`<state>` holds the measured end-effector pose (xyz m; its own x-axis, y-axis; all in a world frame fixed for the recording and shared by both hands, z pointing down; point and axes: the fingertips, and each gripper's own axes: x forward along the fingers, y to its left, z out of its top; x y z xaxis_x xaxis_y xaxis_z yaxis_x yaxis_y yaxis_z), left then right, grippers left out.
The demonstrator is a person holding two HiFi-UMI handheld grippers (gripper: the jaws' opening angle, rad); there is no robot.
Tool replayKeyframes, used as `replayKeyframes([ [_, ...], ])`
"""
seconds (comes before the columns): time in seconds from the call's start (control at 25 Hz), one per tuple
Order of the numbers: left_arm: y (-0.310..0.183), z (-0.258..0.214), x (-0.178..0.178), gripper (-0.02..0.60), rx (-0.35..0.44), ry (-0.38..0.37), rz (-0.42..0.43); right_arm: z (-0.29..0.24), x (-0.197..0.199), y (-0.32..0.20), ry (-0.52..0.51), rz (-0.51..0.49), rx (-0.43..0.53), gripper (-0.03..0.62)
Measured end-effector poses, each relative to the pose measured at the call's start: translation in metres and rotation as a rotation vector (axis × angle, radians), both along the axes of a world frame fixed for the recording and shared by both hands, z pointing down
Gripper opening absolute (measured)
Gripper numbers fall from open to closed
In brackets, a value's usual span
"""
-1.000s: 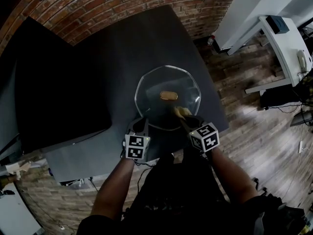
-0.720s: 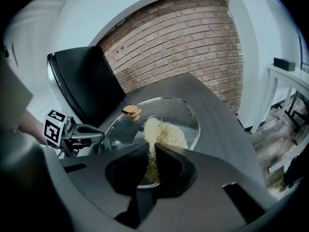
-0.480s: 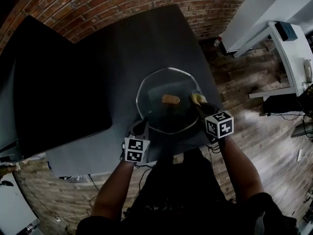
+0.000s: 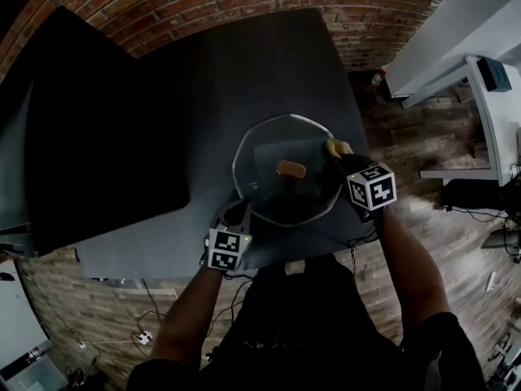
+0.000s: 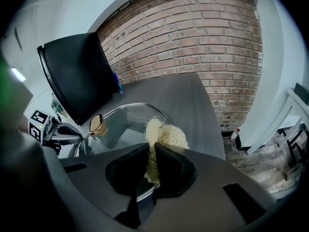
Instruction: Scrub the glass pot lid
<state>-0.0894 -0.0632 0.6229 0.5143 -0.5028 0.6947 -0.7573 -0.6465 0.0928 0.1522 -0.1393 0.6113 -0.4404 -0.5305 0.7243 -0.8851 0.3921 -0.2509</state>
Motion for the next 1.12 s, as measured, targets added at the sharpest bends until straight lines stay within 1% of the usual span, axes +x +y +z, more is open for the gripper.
replayKeyframes([
  [0.2,-0.001,0.0,0.001,0.032,-0.001,0.007,-0.037,0.001,-0.004,-0.022,0.03,-0.077,-0.001,0.043],
  [0.56,-0.003,0.0,-0.001,0.032,-0.001,0.018,-0.089,0.001,-0.011,-0.046,0.043,-0.136,0.0,0.043],
  [0.68,-0.002,0.0,-0.002,0.032,-0.002,0.019,-0.1,0.001,-0.014,-0.043,0.047,-0.155,0.008,0.043],
  [0.88,-0.003,0.0,-0.002,0.032,-0.006,0.021,-0.099,-0.001,-0.017,-0.033,0.072,-0.157,0.015,0.043],
  [1.12,-0.003,0.002,-0.002,0.032,-0.008,0.03,-0.087,-0.004,-0.026,-0.003,0.108,-0.153,0.024,0.043],
])
